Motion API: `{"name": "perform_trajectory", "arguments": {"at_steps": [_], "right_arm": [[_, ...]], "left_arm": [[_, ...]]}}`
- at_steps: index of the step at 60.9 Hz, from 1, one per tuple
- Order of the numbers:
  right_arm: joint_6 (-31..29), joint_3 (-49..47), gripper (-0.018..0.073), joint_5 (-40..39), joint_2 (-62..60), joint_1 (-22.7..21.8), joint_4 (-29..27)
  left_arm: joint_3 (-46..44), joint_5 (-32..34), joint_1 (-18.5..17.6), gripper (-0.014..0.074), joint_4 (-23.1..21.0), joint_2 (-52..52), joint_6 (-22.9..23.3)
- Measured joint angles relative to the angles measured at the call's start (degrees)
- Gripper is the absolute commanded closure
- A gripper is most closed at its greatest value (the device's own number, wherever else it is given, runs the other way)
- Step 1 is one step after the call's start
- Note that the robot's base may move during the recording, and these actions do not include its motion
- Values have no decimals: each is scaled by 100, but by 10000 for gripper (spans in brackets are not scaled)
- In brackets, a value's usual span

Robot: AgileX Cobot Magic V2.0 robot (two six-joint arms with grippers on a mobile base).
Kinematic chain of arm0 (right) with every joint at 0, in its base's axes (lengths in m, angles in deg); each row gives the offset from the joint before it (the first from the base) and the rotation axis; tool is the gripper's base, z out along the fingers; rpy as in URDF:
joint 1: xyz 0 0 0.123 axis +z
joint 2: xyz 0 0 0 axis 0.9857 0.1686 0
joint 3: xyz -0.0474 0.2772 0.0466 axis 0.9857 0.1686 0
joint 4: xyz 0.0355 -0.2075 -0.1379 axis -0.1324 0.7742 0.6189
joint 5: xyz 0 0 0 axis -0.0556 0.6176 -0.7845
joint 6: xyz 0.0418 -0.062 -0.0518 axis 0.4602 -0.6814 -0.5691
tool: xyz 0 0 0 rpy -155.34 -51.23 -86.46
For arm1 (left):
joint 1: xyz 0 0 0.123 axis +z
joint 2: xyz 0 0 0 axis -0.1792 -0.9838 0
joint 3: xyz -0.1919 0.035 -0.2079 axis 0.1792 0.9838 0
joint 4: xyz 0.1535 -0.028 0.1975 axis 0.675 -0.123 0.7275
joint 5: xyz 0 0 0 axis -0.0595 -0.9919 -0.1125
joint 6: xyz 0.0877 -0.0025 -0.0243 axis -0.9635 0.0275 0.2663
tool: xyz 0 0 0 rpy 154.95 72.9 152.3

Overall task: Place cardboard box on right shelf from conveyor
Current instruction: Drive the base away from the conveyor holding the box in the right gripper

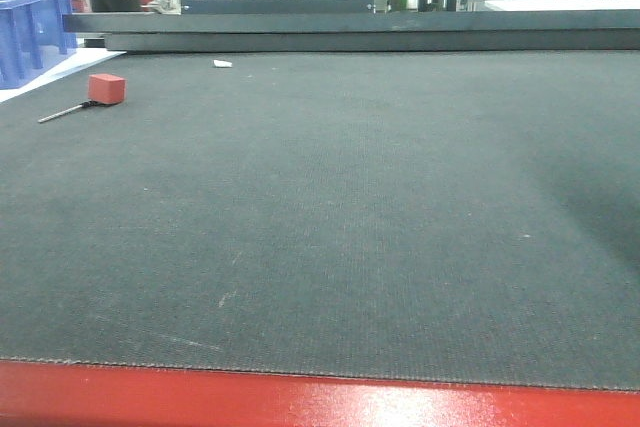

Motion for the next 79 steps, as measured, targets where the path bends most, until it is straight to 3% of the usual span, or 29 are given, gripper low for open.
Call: {"name": "perform_trajectory", "arguments": {"at_steps": [79], "right_arm": [[-10,0,430,0,0,0,-2]], "left_arm": [[0,0,0,713,0,0,0]]}}
